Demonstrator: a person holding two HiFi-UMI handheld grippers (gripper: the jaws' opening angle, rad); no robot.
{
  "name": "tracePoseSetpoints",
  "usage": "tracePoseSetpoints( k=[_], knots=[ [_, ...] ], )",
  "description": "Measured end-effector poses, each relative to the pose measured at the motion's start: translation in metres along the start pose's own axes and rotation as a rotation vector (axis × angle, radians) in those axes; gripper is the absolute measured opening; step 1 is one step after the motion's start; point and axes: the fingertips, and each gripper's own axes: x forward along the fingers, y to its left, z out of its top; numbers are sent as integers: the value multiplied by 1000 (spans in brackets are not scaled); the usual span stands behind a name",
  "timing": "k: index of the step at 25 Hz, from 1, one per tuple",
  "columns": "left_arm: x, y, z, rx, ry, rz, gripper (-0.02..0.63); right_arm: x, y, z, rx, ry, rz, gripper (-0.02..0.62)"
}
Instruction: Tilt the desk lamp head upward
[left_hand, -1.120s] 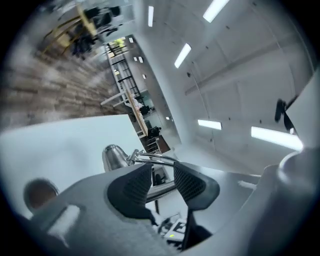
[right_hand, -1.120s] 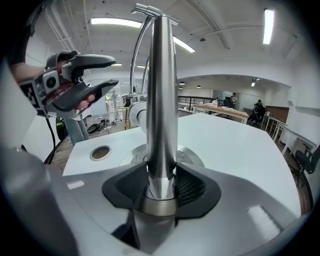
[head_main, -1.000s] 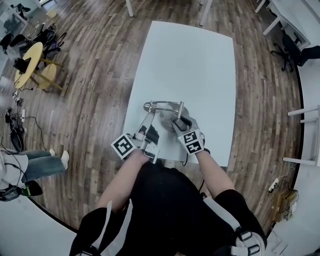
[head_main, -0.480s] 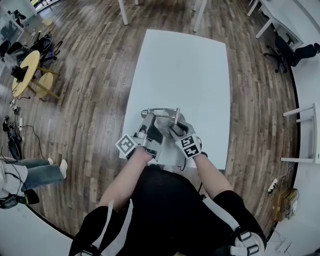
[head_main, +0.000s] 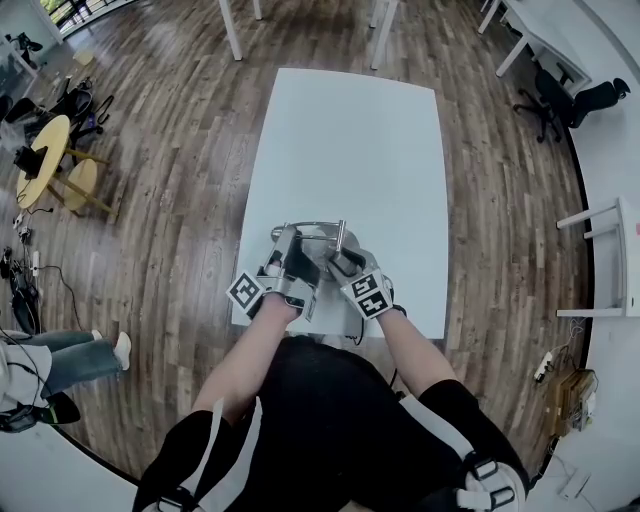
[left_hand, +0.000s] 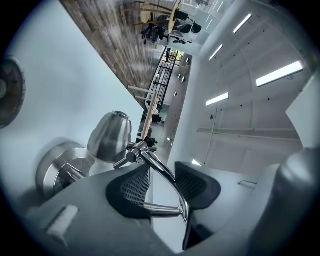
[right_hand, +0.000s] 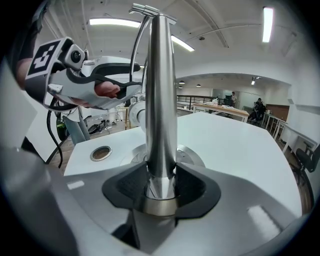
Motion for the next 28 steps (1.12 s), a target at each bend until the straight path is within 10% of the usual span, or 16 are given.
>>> tracePoseSetpoints(
  k=[17, 28],
  knots=[
    [6, -12, -3, 142, 111, 77, 164, 1, -4, -2, -4, -8, -6, 181],
    [14, -52, 0, 437, 129, 43, 156, 1, -3, -1, 2, -11, -4, 184]
  ],
)
